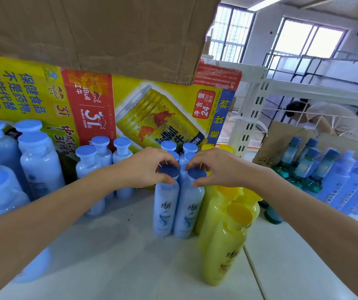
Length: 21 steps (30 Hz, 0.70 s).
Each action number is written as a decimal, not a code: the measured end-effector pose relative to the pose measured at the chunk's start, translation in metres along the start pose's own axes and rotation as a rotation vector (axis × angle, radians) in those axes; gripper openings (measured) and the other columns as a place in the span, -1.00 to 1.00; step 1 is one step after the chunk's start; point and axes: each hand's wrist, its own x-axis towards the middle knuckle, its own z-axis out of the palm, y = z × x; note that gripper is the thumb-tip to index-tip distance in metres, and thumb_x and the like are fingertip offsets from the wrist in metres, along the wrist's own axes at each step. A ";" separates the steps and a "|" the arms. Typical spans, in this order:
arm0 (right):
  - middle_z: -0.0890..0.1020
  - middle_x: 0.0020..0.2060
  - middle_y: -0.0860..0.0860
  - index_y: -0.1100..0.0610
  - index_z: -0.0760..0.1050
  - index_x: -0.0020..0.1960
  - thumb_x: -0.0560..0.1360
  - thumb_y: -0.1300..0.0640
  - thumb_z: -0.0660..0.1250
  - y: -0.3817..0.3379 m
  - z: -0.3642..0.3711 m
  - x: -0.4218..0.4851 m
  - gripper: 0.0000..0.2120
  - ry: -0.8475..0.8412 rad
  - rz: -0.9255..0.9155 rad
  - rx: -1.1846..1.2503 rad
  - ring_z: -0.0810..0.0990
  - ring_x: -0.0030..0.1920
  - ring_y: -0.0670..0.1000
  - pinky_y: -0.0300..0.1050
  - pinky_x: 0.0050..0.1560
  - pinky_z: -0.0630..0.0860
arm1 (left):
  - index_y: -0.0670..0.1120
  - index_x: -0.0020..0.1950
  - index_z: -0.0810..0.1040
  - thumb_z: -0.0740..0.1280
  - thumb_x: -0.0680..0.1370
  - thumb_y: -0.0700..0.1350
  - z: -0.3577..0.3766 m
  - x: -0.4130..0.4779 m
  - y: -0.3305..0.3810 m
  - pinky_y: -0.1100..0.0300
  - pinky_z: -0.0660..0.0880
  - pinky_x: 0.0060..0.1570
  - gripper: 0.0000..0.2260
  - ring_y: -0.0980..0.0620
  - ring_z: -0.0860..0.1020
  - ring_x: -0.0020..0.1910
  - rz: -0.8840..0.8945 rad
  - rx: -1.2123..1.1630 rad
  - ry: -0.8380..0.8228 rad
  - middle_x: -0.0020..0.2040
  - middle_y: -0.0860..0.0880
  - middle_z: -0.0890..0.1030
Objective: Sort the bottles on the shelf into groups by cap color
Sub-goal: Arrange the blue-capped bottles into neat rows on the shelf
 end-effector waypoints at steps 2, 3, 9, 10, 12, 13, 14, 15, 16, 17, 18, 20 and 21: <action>0.41 -0.15 -0.20 0.04 0.51 0.19 0.43 -0.06 0.38 0.001 -0.001 0.000 -0.63 0.006 0.010 0.007 0.32 -0.16 -0.15 -0.27 -0.21 0.23 | -0.04 0.12 0.56 0.45 0.41 -0.09 0.000 0.001 0.000 0.22 0.48 -0.02 -0.71 0.08 0.51 -0.02 0.007 0.003 0.006 -0.04 0.10 0.54; 0.43 -0.12 -0.17 0.04 0.51 0.19 0.43 -0.07 0.38 0.002 -0.001 0.000 -0.63 0.008 0.011 0.005 0.33 -0.16 -0.15 -0.27 -0.19 0.23 | -0.04 0.12 0.56 0.45 0.41 -0.09 -0.001 0.003 -0.001 0.29 0.46 -0.07 -0.70 0.10 0.50 -0.04 0.011 -0.001 0.012 -0.04 0.11 0.53; 0.57 0.03 -0.06 0.05 0.50 0.21 0.45 -0.06 0.36 0.004 -0.001 0.005 -0.62 -0.001 0.015 -0.015 0.32 -0.17 -0.15 -0.29 -0.29 0.20 | -0.05 0.13 0.55 0.44 0.41 -0.11 0.002 0.007 -0.007 0.40 0.40 -0.12 -0.70 0.13 0.49 -0.05 0.011 -0.023 0.023 -0.06 0.15 0.50; 0.57 0.05 -0.05 0.05 0.49 0.21 0.45 -0.06 0.36 0.005 0.000 0.006 -0.62 -0.003 0.018 -0.025 0.32 -0.16 -0.14 -0.27 -0.27 0.18 | -0.04 0.13 0.55 0.44 0.41 -0.12 0.003 0.007 -0.008 0.39 0.40 -0.11 -0.70 0.13 0.49 -0.05 0.011 -0.036 0.032 -0.07 0.17 0.50; 0.57 0.07 -0.04 0.04 0.49 0.22 0.45 -0.07 0.35 0.006 0.002 0.008 -0.62 -0.002 0.025 -0.041 0.31 -0.15 -0.15 -0.27 -0.20 0.18 | -0.05 0.14 0.55 0.45 0.41 -0.12 0.005 0.007 -0.010 0.41 0.41 -0.10 -0.69 0.14 0.49 -0.04 0.005 -0.059 0.050 -0.05 0.15 0.51; 0.57 0.07 -0.03 0.04 0.48 0.23 0.46 -0.07 0.35 0.006 0.003 0.009 -0.62 0.002 0.028 -0.041 0.32 -0.14 -0.15 -0.27 -0.18 0.18 | -0.05 0.13 0.55 0.45 0.41 -0.12 0.007 0.008 -0.011 0.43 0.41 -0.12 -0.69 0.16 0.49 -0.05 0.002 -0.074 0.061 -0.03 0.13 0.52; 0.56 0.07 -0.03 0.04 0.48 0.23 0.46 -0.06 0.35 0.007 0.004 0.009 -0.62 0.009 0.029 -0.036 0.32 -0.13 -0.15 -0.27 -0.16 0.20 | -0.05 0.12 0.56 0.46 0.40 -0.12 0.008 0.007 -0.012 0.45 0.41 -0.15 -0.70 0.19 0.49 -0.08 0.004 -0.093 0.075 -0.03 0.13 0.52; 0.56 0.07 -0.03 0.04 0.48 0.22 0.45 -0.05 0.35 0.007 0.005 0.009 -0.63 0.018 0.031 -0.025 0.33 -0.12 -0.14 -0.26 -0.14 0.22 | -0.04 0.09 0.56 0.47 0.40 -0.13 0.010 0.007 -0.012 0.46 0.40 -0.19 -0.71 0.23 0.48 -0.12 0.006 -0.116 0.097 -0.05 0.14 0.52; 0.56 0.07 -0.03 0.04 0.48 0.21 0.45 -0.04 0.36 0.007 0.006 0.008 -0.64 0.028 0.034 -0.011 0.34 -0.11 -0.14 -0.25 -0.13 0.23 | -0.03 0.06 0.56 0.48 0.38 -0.13 0.012 0.005 -0.013 0.46 0.39 -0.23 -0.73 0.25 0.47 -0.15 0.008 -0.141 0.127 -0.09 0.17 0.50; 0.56 0.07 -0.02 0.04 0.48 0.20 0.44 -0.03 0.36 0.008 0.008 0.007 -0.65 0.037 0.039 0.003 0.34 -0.11 -0.13 -0.24 -0.12 0.25 | -0.03 0.03 0.56 0.49 0.37 -0.14 0.015 0.004 -0.014 0.46 0.38 -0.27 -0.73 0.25 0.46 -0.17 0.004 -0.173 0.165 -0.12 0.18 0.48; 0.55 0.06 -0.01 0.04 0.48 0.18 0.43 -0.02 0.37 0.008 0.009 0.007 -0.65 0.040 0.044 0.015 0.35 -0.11 -0.11 -0.22 -0.11 0.28 | -0.04 0.02 0.55 0.49 0.36 -0.16 0.018 0.001 -0.015 0.45 0.38 -0.28 -0.73 0.23 0.47 -0.18 -0.004 -0.216 0.202 -0.13 0.17 0.47; 0.53 0.05 -0.01 0.04 0.46 0.15 0.40 -0.01 0.41 0.007 0.014 0.006 -0.64 0.034 0.059 0.041 0.39 -0.08 -0.07 -0.17 -0.09 0.35 | 0.01 0.04 0.53 0.50 0.35 -0.22 0.028 -0.007 -0.019 0.41 0.45 -0.21 -0.67 0.14 0.52 -0.12 -0.008 -0.321 0.258 -0.07 0.10 0.50; 0.54 0.05 -0.01 0.04 0.45 0.14 0.39 -0.02 0.42 0.007 0.016 0.006 -0.63 0.031 0.069 0.058 0.42 -0.06 -0.04 -0.13 -0.07 0.38 | 0.08 0.04 0.49 0.49 0.35 -0.25 0.034 -0.010 -0.022 0.40 0.47 -0.13 -0.62 0.10 0.54 -0.08 -0.007 -0.370 0.278 -0.03 0.09 0.52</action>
